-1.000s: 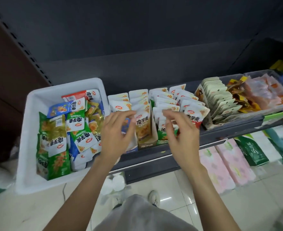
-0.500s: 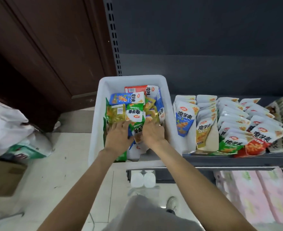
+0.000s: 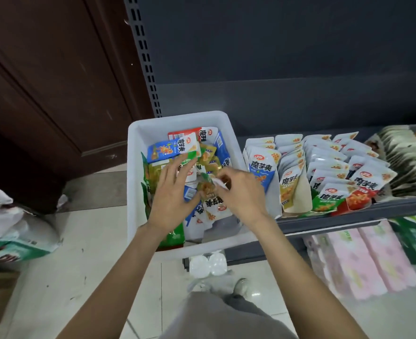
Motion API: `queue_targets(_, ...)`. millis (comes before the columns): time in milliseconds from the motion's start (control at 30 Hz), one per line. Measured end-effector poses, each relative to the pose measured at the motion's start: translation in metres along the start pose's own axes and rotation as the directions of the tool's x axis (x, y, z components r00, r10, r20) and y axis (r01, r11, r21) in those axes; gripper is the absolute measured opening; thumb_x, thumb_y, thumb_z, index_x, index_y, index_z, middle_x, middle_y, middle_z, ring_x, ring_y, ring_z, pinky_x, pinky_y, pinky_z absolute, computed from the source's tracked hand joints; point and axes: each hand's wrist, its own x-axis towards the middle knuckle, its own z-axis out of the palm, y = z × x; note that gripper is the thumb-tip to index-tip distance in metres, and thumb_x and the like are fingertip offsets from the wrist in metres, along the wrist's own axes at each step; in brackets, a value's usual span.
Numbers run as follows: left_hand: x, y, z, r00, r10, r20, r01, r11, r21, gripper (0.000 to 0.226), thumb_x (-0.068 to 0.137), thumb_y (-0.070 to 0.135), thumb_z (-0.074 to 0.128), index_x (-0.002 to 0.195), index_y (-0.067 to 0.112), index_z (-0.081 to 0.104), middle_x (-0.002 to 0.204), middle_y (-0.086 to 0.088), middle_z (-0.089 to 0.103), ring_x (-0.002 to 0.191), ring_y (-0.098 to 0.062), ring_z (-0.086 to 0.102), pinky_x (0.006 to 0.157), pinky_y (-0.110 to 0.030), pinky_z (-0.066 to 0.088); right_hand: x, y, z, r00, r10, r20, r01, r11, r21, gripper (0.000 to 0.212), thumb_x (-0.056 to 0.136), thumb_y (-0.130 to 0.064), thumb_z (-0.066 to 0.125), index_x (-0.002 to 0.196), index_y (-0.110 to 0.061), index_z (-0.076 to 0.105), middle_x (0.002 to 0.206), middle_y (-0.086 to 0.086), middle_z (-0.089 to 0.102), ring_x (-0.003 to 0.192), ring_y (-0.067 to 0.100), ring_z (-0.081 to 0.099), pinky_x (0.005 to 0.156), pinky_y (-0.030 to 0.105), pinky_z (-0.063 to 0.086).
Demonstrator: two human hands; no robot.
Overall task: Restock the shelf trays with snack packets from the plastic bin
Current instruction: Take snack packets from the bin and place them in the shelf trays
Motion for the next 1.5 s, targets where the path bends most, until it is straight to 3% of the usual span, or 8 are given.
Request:
queue_targets(67,0.006,0.016,-0.014,0.994,0.094,0.049,-0.090,0.992,-0.087,0.055,0.081,0.040,0.066,0.131,0.032,0.043,0.141,0.012,0.039,0.137,-0.012,0.027,0.113,-0.031,0.022,-0.008,0.006,-0.030,1.000,-0.007,-0.004,0.008,0.961,0.277,0.006,0.083,-0.023,0.070,0.086,-0.029,0.068,0.075,-0.015,0.067,0.068,0.004,0.058,0.057,0.021,0.039)
queue_targets(167,0.010,0.042,-0.026,0.966,-0.012,0.259,0.113,0.919,-0.379,0.034,0.081,0.051,0.064,0.109,0.035,0.057,0.114,0.028,0.057,0.113,0.001,0.052,0.098,-0.019,0.041,-0.013,0.025,-0.068,0.996,0.081,0.030,-0.079,0.712,0.698,0.009,0.085,-0.014,0.070,0.082,-0.022,0.068,0.073,0.000,0.068,0.066,0.006,0.056,0.060,0.023,0.042)
queue_targets(267,0.015,0.066,-0.020,0.941,-0.008,0.339,0.199,0.821,-0.534,0.019,0.080,0.030,0.066,0.098,0.024,0.064,0.099,0.022,0.069,0.098,0.004,0.061,0.089,-0.017,0.047,-0.017,0.048,-0.087,0.987,0.158,0.037,-0.123,0.581,0.804,0.011,0.085,-0.008,0.068,0.089,-0.018,0.070,0.082,-0.002,0.073,0.075,0.008,0.065,0.063,0.023,0.050)
queue_targets(400,0.025,0.090,0.000,0.941,0.015,0.337,0.170,0.841,-0.513,0.022,0.081,0.017,0.070,0.088,0.036,0.061,0.086,0.037,0.064,0.088,0.013,0.060,0.082,-0.005,0.042,-0.029,0.075,-0.098,0.987,0.155,-0.044,-0.073,0.675,0.735,0.015,0.086,-0.013,0.068,0.095,-0.025,0.069,0.087,-0.009,0.073,0.082,0.008,0.067,0.069,0.026,0.051)
queue_targets(633,0.040,0.148,0.051,0.965,0.179,0.191,-0.089,0.911,-0.404,0.016,0.078,0.029,0.072,0.093,0.022,0.070,0.082,0.017,0.069,0.076,0.002,0.063,0.070,-0.020,0.053,-0.073,0.127,-0.146,0.975,0.094,-0.201,0.002,0.902,0.431,0.027,0.088,-0.017,0.067,0.103,-0.037,0.056,0.084,-0.023,0.065,0.062,0.010,0.060,0.057,0.032,0.050)
queue_targets(767,0.055,0.191,0.092,0.926,0.312,0.215,-0.242,0.923,-0.299,0.015,0.079,0.024,0.070,0.092,0.018,0.071,0.082,0.003,0.072,0.069,-0.011,0.066,0.064,-0.028,0.055,-0.088,0.157,-0.169,0.924,0.047,-0.379,-0.001,0.993,0.120,0.023,0.088,-0.012,0.065,0.109,-0.019,0.061,0.093,-0.004,0.070,0.083,0.020,0.069,0.072,0.037,0.052)
queue_targets(1033,0.062,0.193,0.148,0.921,0.268,0.284,-0.262,0.963,-0.059,0.024,0.084,0.023,0.067,0.108,0.019,0.068,0.099,0.000,0.071,0.087,-0.020,0.066,0.073,-0.035,0.053,-0.071,0.199,-0.154,0.929,-0.042,-0.367,0.009,0.996,-0.092,0.023,0.085,-0.004,0.064,0.104,-0.016,0.062,0.082,-0.003,0.067,0.075,0.027,0.064,0.059,0.029,0.045)
queue_targets(1500,0.058,0.190,0.161,0.939,0.233,0.252,-0.229,0.972,-0.047,0.021,0.083,0.026,0.069,0.103,0.018,0.070,0.091,-0.001,0.073,0.083,-0.019,0.067,0.068,-0.033,0.055,-0.060,0.216,-0.132,0.934,-0.153,-0.323,0.094,0.977,-0.191,0.023,0.082,0.001,0.065,0.100,-0.013,0.065,0.088,0.003,0.071,0.074,0.025,0.068,0.052,0.033,0.053)
